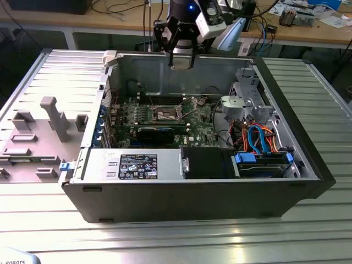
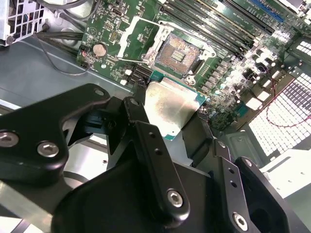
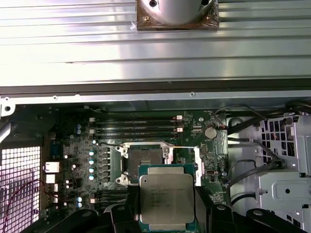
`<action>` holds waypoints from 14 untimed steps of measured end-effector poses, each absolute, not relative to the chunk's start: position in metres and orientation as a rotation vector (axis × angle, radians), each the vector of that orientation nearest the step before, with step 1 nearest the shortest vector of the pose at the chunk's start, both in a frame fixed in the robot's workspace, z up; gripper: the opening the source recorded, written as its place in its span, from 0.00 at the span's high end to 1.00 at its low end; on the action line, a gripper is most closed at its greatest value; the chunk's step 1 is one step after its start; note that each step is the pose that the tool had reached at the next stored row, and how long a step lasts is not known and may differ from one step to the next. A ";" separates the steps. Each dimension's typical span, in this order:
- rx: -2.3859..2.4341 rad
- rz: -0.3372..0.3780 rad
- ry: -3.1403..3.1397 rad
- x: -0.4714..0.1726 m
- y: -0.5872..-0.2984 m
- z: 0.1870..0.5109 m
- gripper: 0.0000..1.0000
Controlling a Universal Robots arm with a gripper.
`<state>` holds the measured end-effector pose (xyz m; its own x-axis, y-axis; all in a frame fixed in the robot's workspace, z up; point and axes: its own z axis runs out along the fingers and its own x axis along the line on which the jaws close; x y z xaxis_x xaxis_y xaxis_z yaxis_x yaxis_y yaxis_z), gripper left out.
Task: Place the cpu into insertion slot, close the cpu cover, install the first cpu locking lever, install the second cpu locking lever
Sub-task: 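Place the cpu into insertion slot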
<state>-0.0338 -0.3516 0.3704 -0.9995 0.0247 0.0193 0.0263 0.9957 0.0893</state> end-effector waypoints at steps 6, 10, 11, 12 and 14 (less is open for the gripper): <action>-0.040 -0.140 -3.120 -0.035 -0.352 0.369 0.46; -0.040 -0.140 -3.120 -0.035 -0.352 0.368 0.46; -0.040 -0.140 -3.120 -0.035 -0.352 0.367 0.46; -0.040 -0.140 -3.120 -0.035 -0.352 0.367 0.46; -0.040 -0.140 -3.120 -0.035 -0.352 0.367 0.46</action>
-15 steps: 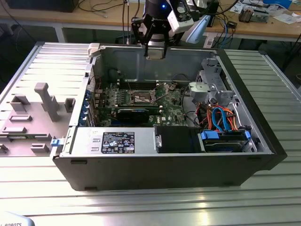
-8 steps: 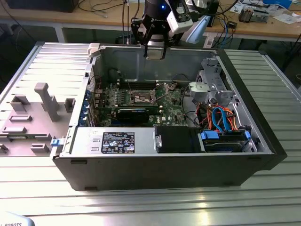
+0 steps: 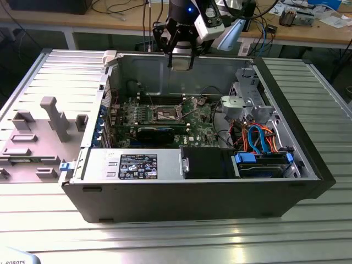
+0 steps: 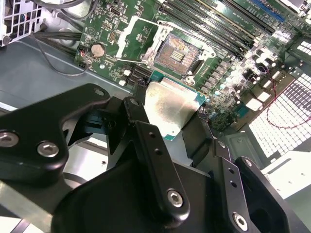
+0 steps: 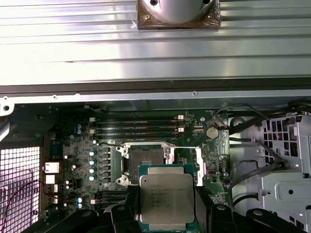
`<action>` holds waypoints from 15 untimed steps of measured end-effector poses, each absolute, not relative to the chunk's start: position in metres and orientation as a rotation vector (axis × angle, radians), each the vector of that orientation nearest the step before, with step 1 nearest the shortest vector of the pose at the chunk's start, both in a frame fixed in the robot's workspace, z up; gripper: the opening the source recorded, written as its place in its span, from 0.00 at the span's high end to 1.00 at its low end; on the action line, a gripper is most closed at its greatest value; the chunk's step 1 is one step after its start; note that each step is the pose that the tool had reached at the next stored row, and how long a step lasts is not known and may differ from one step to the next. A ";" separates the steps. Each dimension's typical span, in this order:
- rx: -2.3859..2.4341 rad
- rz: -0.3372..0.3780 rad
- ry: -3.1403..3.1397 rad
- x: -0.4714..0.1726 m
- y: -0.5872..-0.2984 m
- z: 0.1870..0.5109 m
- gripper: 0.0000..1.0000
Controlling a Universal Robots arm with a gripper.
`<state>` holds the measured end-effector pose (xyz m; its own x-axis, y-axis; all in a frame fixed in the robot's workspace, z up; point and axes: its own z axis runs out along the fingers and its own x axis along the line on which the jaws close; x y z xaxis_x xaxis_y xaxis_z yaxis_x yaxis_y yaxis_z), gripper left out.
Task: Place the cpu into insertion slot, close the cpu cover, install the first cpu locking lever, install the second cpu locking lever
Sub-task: 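Place the cpu into insertion slot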
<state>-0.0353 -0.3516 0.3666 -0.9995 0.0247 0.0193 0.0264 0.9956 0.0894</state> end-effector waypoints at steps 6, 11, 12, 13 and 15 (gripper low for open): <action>-0.040 -0.140 -3.120 -0.036 -0.352 0.365 0.46; -0.040 -0.140 -3.120 -0.036 -0.352 0.364 0.46; -0.040 -0.140 -3.120 -0.036 -0.352 0.363 0.46; -0.040 -0.140 -3.120 -0.036 -0.352 0.363 0.46; -0.040 -0.139 -3.120 -0.036 -0.353 0.362 0.46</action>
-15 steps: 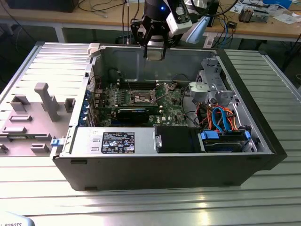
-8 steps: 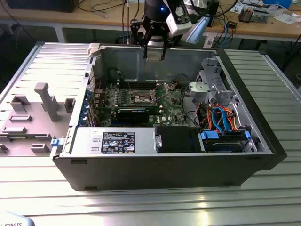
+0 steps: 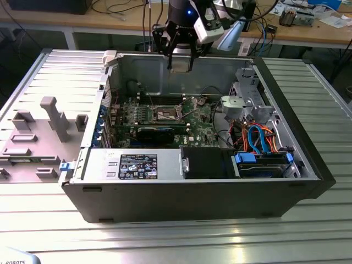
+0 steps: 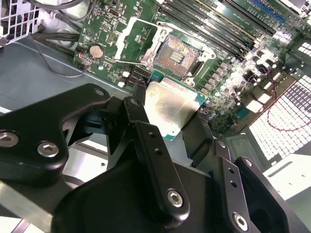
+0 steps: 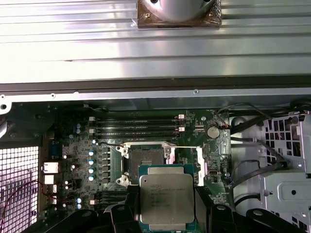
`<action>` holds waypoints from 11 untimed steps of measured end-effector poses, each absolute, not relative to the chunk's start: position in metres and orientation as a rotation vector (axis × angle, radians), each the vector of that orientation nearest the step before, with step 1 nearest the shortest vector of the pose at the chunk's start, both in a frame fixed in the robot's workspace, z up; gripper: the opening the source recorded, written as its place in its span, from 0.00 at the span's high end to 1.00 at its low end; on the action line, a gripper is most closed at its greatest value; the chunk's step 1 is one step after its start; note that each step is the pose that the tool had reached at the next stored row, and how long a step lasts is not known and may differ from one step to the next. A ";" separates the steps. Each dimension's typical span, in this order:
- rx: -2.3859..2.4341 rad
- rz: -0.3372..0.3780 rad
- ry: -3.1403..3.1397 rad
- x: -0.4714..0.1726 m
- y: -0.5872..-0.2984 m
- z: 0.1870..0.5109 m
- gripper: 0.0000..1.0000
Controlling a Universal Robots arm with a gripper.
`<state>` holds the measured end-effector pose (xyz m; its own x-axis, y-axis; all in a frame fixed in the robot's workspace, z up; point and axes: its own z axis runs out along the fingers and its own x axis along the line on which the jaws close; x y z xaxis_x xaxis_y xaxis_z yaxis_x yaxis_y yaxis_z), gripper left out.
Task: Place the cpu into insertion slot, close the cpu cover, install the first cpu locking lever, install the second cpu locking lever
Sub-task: 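Place the cpu into insertion slot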
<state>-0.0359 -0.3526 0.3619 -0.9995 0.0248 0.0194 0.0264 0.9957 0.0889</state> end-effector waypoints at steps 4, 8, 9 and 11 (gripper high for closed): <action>-0.040 -0.140 -3.120 -0.036 -0.353 0.361 0.46; -0.040 -0.140 -3.120 -0.036 -0.353 0.360 0.46; -0.040 -0.140 -3.120 -0.036 -0.353 0.360 0.46; -0.040 -0.140 -3.120 -0.036 -0.353 0.359 0.46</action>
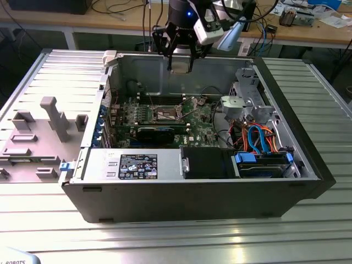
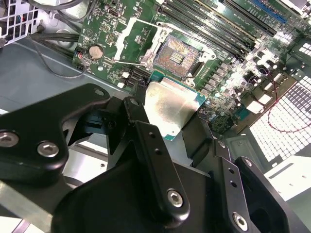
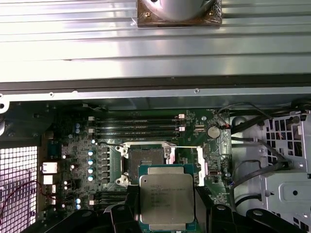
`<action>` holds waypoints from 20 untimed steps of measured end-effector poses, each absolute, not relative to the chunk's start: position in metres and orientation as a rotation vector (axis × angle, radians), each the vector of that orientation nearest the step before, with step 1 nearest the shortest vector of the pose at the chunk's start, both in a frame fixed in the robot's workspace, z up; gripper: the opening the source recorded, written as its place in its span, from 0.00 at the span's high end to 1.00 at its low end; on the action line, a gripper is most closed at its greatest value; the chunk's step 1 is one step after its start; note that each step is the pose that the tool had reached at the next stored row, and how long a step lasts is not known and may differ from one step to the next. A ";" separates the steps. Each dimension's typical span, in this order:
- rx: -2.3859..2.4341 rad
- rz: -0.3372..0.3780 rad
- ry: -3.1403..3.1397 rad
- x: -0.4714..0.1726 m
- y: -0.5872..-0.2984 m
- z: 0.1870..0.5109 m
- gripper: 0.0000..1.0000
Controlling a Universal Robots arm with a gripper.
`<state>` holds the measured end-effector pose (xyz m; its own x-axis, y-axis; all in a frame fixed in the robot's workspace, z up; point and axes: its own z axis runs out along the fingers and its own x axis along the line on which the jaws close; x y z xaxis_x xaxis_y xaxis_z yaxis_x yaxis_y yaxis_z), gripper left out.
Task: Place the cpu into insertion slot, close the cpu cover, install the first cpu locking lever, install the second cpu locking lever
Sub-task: 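Place the cpu into insertion slot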
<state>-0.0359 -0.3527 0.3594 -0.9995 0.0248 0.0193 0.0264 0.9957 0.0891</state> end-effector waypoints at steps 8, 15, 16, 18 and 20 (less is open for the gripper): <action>-0.040 -0.140 -3.120 -0.036 -0.353 0.357 0.46; -0.040 -0.140 -3.120 -0.036 -0.353 0.355 0.46; -0.040 -0.140 -3.120 -0.036 -0.353 0.355 0.46; -0.040 -0.140 -3.120 -0.036 -0.353 0.355 0.46; -0.040 -0.140 -3.120 -0.036 -0.353 0.355 0.46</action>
<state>-0.0359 -0.3527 0.3545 -0.9995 0.0247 0.0193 0.0264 0.9957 0.0891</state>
